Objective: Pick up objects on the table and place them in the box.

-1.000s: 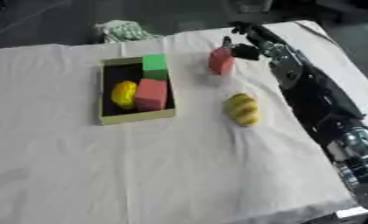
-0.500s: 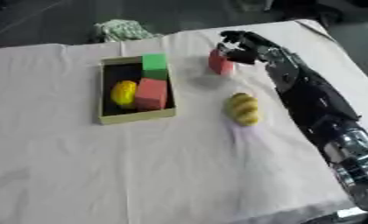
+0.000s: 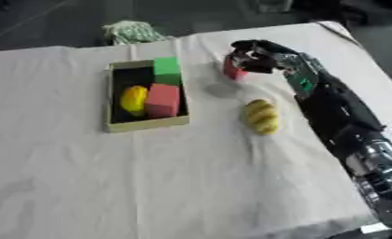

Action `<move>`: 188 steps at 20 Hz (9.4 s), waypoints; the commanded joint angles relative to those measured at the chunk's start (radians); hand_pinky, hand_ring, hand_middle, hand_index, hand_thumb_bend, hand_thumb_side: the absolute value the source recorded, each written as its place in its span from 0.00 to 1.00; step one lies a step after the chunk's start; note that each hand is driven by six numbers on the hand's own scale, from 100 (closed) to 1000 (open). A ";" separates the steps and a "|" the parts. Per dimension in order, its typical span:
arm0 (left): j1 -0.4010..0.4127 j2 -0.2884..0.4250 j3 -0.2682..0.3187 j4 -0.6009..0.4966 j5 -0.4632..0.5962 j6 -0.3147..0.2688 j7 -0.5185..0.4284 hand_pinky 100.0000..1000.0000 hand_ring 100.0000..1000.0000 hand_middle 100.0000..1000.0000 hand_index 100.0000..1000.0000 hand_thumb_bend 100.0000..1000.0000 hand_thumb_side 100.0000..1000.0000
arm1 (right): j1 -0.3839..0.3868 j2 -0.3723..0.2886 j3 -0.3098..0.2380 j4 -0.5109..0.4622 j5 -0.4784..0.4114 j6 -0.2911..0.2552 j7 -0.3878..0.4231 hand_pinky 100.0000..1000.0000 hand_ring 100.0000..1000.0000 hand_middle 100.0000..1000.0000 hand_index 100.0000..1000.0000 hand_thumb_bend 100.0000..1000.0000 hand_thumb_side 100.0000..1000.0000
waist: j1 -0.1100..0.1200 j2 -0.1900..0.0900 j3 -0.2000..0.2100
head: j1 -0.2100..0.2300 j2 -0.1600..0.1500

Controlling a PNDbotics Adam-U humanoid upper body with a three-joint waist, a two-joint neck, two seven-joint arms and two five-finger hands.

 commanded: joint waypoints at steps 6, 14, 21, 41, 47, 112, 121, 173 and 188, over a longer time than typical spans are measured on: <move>-0.001 0.003 0.002 -0.020 -0.005 0.000 -0.005 0.79 0.59 0.53 0.81 0.00 0.61 | -0.001 -0.002 0.001 -0.015 0.157 -0.023 -0.063 0.92 0.98 0.93 1.00 0.00 0.60 | 0.000 -0.011 0.001 | 0.000 0.000; 0.000 0.002 0.002 -0.020 -0.006 -0.001 -0.007 0.79 0.59 0.53 0.81 0.00 0.61 | 0.005 0.009 -0.006 -0.002 0.220 -0.033 -0.069 0.85 0.91 0.87 1.00 0.00 0.06 | 0.001 -0.011 0.002 | -0.002 0.001; 0.000 0.000 0.001 -0.020 -0.003 -0.003 -0.015 0.79 0.59 0.53 0.81 0.00 0.61 | 0.017 0.026 -0.015 0.003 0.242 -0.002 -0.236 0.72 0.79 0.65 0.86 0.00 0.03 | 0.002 -0.009 0.005 | -0.005 -0.007; 0.001 -0.006 0.000 -0.020 -0.002 -0.005 -0.027 0.80 0.60 0.54 0.81 0.00 0.61 | 0.032 0.049 -0.013 0.013 0.279 0.014 -0.727 0.47 0.49 0.11 0.26 0.00 0.00 | 0.006 -0.004 0.005 | -0.006 -0.015; 0.001 -0.007 0.002 -0.020 -0.001 -0.005 -0.025 0.80 0.60 0.54 0.81 0.00 0.61 | 0.029 0.040 -0.005 -0.029 0.253 0.000 -0.775 0.45 0.47 0.09 0.23 0.00 0.00 | 0.005 -0.005 0.004 | -0.007 -0.015; -0.002 -0.015 -0.004 -0.020 0.010 0.009 -0.039 0.80 0.60 0.54 0.81 0.00 0.62 | -0.063 0.171 0.191 -0.365 0.309 -0.121 -0.260 0.78 0.83 0.81 0.93 0.00 0.01 | -0.002 -0.023 0.046 | -0.050 -0.034; 0.008 -0.009 0.006 -0.020 -0.001 0.016 -0.028 0.79 0.60 0.54 0.81 0.00 0.62 | 0.020 0.038 0.184 -0.575 0.177 -0.132 -0.242 0.79 0.84 0.80 0.94 0.00 0.00 | -0.015 -0.027 0.018 | -0.027 -0.028; 0.011 0.004 0.022 -0.020 -0.029 0.032 -0.013 0.80 0.60 0.54 0.81 0.00 0.64 | 0.663 -0.083 -0.048 -0.843 0.155 0.170 0.080 0.87 0.97 0.96 1.00 0.00 0.17 | -0.041 -0.022 -0.024 | 0.011 -0.035; 0.013 0.000 0.021 -0.020 -0.030 0.037 -0.012 0.80 0.61 0.54 0.81 0.00 0.65 | 0.645 -0.071 -0.037 -0.813 0.190 0.172 0.036 0.52 0.59 0.51 0.67 0.00 0.18 | -0.041 -0.021 -0.024 | 0.007 -0.039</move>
